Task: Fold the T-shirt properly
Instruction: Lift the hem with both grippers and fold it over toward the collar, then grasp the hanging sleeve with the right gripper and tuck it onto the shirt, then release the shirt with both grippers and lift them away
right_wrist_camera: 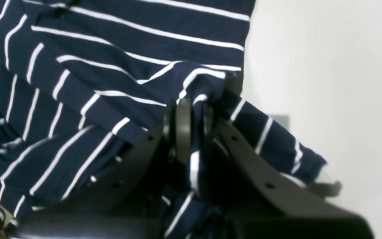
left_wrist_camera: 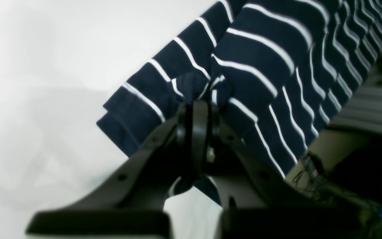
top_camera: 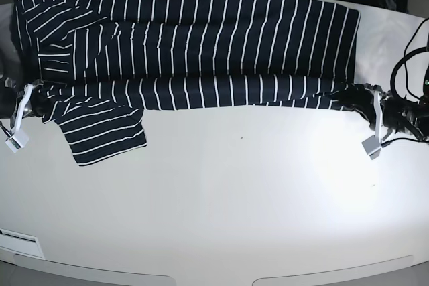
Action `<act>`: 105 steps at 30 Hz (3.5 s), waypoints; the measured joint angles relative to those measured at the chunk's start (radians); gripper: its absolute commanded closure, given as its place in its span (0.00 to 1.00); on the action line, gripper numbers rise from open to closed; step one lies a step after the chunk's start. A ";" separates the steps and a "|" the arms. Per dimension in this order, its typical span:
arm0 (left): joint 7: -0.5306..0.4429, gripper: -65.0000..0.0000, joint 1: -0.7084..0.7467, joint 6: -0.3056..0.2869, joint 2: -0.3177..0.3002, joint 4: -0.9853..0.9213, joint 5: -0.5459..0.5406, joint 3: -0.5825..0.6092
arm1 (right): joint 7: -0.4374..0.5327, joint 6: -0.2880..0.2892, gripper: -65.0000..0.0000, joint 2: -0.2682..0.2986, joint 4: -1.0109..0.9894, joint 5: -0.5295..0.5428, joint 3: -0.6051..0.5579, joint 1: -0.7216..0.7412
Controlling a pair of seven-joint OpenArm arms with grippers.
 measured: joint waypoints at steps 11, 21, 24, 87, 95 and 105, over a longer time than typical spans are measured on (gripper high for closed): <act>-0.003 1.00 0.105 0.000 -0.042 0.137 -0.003 0.000 | 0.000 0.000 1.00 0.005 0.000 -0.062 0.000 -0.006; -0.001 1.00 0.169 0.000 -0.043 0.137 -0.008 0.000 | 0.000 0.000 1.00 0.005 0.000 -0.061 0.000 -0.007; -0.001 1.00 0.168 0.000 -0.043 0.137 -0.008 0.000 | 0.000 0.000 1.00 0.005 0.000 -0.061 0.000 -0.007; -0.050 0.51 0.282 -0.003 -0.057 0.138 -0.027 -0.009 | -0.282 -0.001 1.00 -0.209 -0.078 0.367 0.003 0.237; -0.054 0.51 0.282 -0.003 -0.056 0.141 -0.026 -0.009 | -0.282 0.001 1.00 -0.105 0.333 0.375 0.001 0.013; -0.055 0.51 0.282 -0.003 -0.057 0.140 -0.027 -0.009 | -0.282 0.000 1.00 -0.080 0.544 0.385 0.093 -0.236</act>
